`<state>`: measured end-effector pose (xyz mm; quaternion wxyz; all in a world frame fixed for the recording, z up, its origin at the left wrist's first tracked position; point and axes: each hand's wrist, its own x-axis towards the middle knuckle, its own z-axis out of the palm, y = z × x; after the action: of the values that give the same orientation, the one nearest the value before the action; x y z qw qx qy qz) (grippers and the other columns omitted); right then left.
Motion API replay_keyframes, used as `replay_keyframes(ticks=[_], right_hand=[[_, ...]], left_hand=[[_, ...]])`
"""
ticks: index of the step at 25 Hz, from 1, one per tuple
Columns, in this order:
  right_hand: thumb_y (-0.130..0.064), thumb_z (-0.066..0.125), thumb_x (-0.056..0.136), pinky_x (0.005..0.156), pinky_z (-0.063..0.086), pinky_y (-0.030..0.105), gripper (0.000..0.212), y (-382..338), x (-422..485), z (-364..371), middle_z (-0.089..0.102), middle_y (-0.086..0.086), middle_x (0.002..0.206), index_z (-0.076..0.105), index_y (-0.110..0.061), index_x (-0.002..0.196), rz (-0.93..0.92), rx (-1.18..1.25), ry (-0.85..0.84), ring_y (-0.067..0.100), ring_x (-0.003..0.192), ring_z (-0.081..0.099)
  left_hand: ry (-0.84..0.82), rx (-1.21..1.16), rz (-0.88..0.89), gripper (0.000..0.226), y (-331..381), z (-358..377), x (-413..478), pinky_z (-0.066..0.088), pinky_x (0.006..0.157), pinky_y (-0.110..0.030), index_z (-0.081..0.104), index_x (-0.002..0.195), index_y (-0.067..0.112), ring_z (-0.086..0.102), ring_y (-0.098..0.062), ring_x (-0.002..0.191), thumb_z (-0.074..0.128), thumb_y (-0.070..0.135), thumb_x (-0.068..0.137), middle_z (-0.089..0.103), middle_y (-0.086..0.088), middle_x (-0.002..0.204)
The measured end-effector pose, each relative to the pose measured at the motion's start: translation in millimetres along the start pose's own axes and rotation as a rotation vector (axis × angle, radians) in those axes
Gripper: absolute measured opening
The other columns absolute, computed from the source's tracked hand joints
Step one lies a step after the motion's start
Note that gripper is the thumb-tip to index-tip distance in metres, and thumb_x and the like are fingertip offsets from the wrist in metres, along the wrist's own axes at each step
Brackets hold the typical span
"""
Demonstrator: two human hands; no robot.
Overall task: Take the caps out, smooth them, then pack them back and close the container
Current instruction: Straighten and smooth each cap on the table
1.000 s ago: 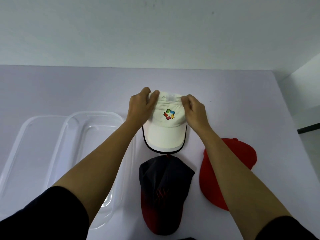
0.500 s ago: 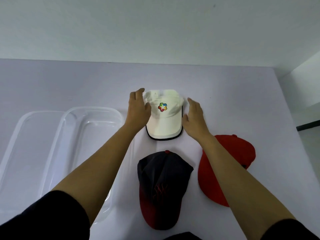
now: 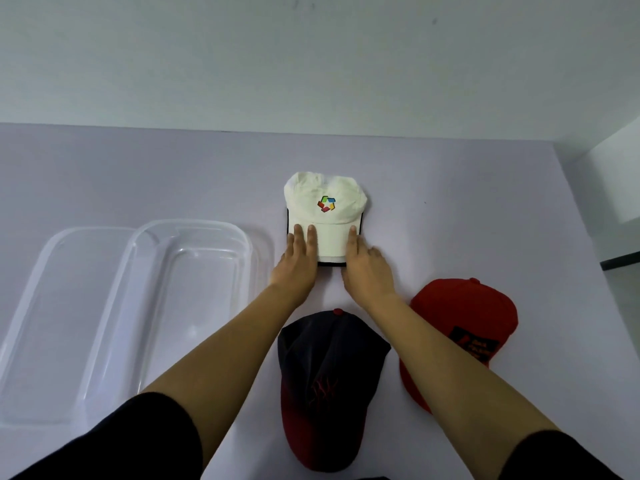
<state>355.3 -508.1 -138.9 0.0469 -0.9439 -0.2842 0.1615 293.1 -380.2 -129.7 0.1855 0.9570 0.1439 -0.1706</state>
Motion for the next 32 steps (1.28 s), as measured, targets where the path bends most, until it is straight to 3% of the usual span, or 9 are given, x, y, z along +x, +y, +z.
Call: replay_keyframes(ticks=[6, 10, 14, 17, 20, 23, 26, 28, 32], right_hand=[[-0.009, 0.044, 0.091, 0.115, 0.02, 0.04, 0.067, 1.9, 5.3, 2.1, 0.019, 0.023, 0.153, 0.007, 0.004, 0.145, 0.085, 0.059, 0.09, 0.032, 0.14, 0.028], [-0.004, 0.044, 0.091, 0.11, 0.03, 0.041, 0.065, -2.2, -3.6, -2.7, 0.025, 0.019, 0.152, 0.01, 0.001, 0.146, 0.093, 0.151, 0.082, 0.037, 0.131, 0.039], [-0.002, 0.049, 0.085, 0.077, 0.046, 0.043, 0.06, -5.2, -5.0, -2.9, 0.061, 0.02, 0.111, 0.03, -0.006, 0.141, 0.114, 0.365, 0.155, 0.038, 0.099, 0.055], [0.0, 0.051, 0.086, 0.076, 0.049, 0.038, 0.041, -11.7, -13.2, -3.3, 0.062, 0.02, 0.103, 0.051, -0.004, 0.126, 0.114, 0.589, 0.249, 0.035, 0.093, 0.059], [0.0, 0.056, 0.086, 0.081, 0.052, 0.037, 0.033, -17.9, -17.0, -7.8, 0.062, 0.023, 0.103, 0.057, 0.001, 0.118, 0.114, 0.711, 0.303, 0.036, 0.095, 0.061], [0.0, 0.057, 0.086, 0.098, 0.046, 0.049, 0.039, -10.6, -16.2, -6.7, 0.063, 0.025, 0.11, 0.053, 0.0, 0.124, 0.078, 0.621, 0.255, 0.041, 0.11, 0.056], [0.005, 0.052, 0.084, 0.114, 0.024, 0.045, 0.052, -1.6, -13.7, -4.3, 0.066, 0.02, 0.102, 0.041, 0.0, 0.134, 0.053, 0.389, 0.208, 0.037, 0.097, 0.062], [0.002, 0.052, 0.083, 0.114, 0.021, 0.047, 0.058, -0.8, -14.1, -5.8, 0.066, 0.018, 0.102, 0.033, 0.002, 0.138, 0.088, 0.245, 0.208, 0.035, 0.094, 0.063], [-0.006, 0.051, 0.084, 0.111, 0.021, 0.051, 0.049, 5.9, -21.5, -7.6, 0.071, 0.011, 0.087, 0.044, -0.003, 0.132, 0.107, 0.124, 0.251, 0.03, 0.082, 0.066]], left_hand=[[0.101, 0.082, 0.003, 0.062, -0.9, -3.3, -2.5, 0.027, 0.113, -0.042, -0.005, 0.148, -0.002, 0.016, -0.038, 0.144, 0.032, 0.003, 0.099, 0.006, -0.029, 0.155], [0.138, -0.111, -0.155, 0.069, 7.0, -10.3, 4.4, 0.029, 0.113, -0.04, 0.003, 0.146, -0.005, 0.026, -0.035, 0.141, 0.044, -0.002, 0.091, 0.016, -0.025, 0.154], [0.213, -0.313, -0.138, 0.063, 10.4, -1.9, -6.5, 0.043, 0.098, -0.046, 0.012, 0.148, 0.004, 0.046, -0.039, 0.125, 0.041, 0.005, 0.092, 0.032, -0.018, 0.15], [0.343, -0.414, -0.023, 0.058, 11.6, -9.3, -9.0, 0.047, 0.081, -0.04, 0.023, 0.146, 0.011, 0.058, -0.037, 0.101, 0.041, 0.011, 0.09, 0.055, -0.014, 0.127], [0.376, -0.469, 0.046, 0.057, 14.5, -18.6, -10.7, 0.043, 0.077, -0.033, 0.029, 0.144, 0.01, 0.059, -0.036, 0.096, 0.039, 0.008, 0.088, 0.062, -0.016, 0.115], [0.331, -0.465, 0.058, 0.057, 11.6, -15.4, -14.0, 0.04, 0.077, -0.031, 0.027, 0.145, 0.01, 0.059, -0.037, 0.099, 0.04, 0.003, 0.09, 0.06, -0.017, 0.119], [0.253, -0.35, -0.02, 0.056, 7.6, -6.2, -19.7, 0.043, 0.081, -0.038, 0.02, 0.146, 0.006, 0.056, -0.039, 0.105, 0.038, 0.005, 0.092, 0.05, -0.019, 0.132], [0.253, -0.258, -0.064, 0.055, 7.1, -0.6, -23.9, 0.047, 0.084, -0.043, 0.022, 0.145, 0.003, 0.056, -0.039, 0.108, 0.04, 0.005, 0.093, 0.047, -0.021, 0.135], [0.308, -0.076, -0.062, 0.028, 6.6, -0.5, -21.2, 0.041, 0.061, -0.031, 0.048, 0.117, -0.001, 0.058, -0.029, 0.078, 0.041, 0.003, 0.09, 0.062, -0.017, 0.098]])
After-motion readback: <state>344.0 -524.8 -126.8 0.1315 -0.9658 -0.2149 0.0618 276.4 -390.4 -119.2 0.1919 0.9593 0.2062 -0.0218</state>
